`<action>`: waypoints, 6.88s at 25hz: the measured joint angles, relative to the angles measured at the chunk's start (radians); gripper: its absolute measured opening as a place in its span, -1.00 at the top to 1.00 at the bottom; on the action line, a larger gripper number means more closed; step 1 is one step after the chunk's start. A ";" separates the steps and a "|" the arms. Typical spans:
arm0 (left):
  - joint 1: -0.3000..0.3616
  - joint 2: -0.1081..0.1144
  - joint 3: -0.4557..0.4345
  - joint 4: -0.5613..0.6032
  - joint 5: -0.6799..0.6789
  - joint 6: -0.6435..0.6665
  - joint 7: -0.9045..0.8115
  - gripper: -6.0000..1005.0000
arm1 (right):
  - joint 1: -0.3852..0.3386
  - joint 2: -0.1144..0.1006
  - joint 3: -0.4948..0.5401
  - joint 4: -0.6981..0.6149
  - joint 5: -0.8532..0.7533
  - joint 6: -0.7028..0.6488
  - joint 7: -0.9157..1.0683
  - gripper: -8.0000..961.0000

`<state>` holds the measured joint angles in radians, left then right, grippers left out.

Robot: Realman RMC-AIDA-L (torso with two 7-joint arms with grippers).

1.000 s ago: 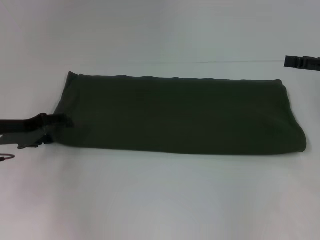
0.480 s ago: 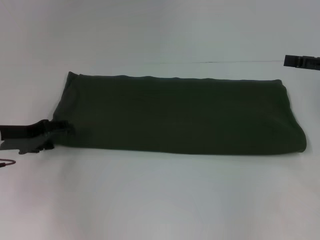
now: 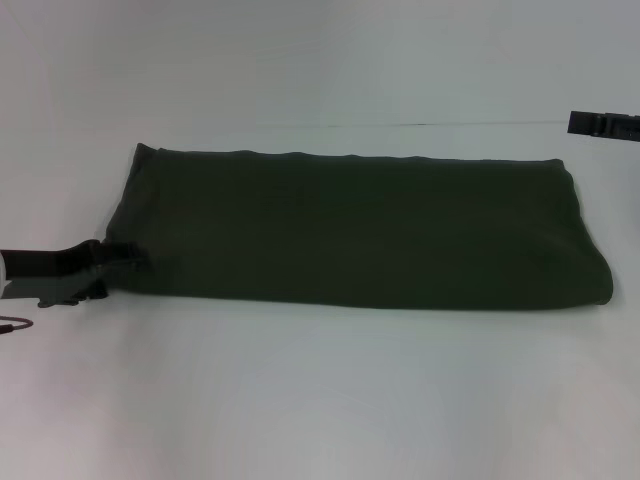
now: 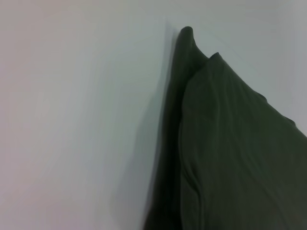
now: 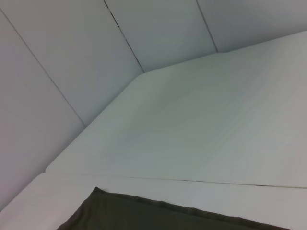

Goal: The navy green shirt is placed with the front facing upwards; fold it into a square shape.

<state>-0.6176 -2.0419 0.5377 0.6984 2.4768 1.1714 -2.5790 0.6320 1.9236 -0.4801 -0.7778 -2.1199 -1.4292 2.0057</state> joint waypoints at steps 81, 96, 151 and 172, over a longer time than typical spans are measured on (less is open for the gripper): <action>0.245 0.023 -0.295 0.213 -0.058 -0.018 0.296 0.93 | 0.037 0.135 0.001 0.076 0.081 0.067 -0.049 -0.88; 0.137 -0.038 -0.229 0.229 -0.370 0.316 0.370 0.81 | 0.006 0.122 0.009 0.080 0.082 0.064 -0.085 -0.87; 0.176 -0.076 0.039 -0.093 -0.697 0.351 1.126 -0.80 | 0.182 0.073 -0.288 0.357 0.032 0.259 0.249 -0.87; 0.189 -0.077 0.039 -0.057 -0.614 0.358 1.207 -0.81 | 0.208 0.165 -0.332 0.436 0.034 0.454 0.242 -0.87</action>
<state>-0.4282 -2.1191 0.5766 0.6413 1.8625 1.5296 -1.3724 0.8404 2.0884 -0.8120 -0.3419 -2.0856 -0.9755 2.2473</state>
